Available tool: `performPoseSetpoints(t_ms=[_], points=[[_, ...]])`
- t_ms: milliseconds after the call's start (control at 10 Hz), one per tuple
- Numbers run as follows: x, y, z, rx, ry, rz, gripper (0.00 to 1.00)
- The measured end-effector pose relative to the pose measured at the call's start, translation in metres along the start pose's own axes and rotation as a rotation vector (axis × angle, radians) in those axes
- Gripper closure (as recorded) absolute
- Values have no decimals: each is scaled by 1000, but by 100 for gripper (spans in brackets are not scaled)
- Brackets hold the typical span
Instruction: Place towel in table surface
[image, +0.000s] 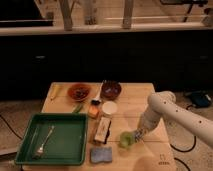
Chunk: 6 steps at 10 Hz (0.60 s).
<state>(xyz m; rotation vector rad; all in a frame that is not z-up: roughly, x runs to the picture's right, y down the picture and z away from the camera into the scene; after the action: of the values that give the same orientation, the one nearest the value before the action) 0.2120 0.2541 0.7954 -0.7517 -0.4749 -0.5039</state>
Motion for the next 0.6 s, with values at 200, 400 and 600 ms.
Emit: performPoseSetpoints(t_ms=[200, 400, 600], points=[[1, 1, 1, 6, 3, 3, 44], [5, 3, -5, 20, 14, 21, 54], [8, 4, -9, 27, 21, 28, 71]])
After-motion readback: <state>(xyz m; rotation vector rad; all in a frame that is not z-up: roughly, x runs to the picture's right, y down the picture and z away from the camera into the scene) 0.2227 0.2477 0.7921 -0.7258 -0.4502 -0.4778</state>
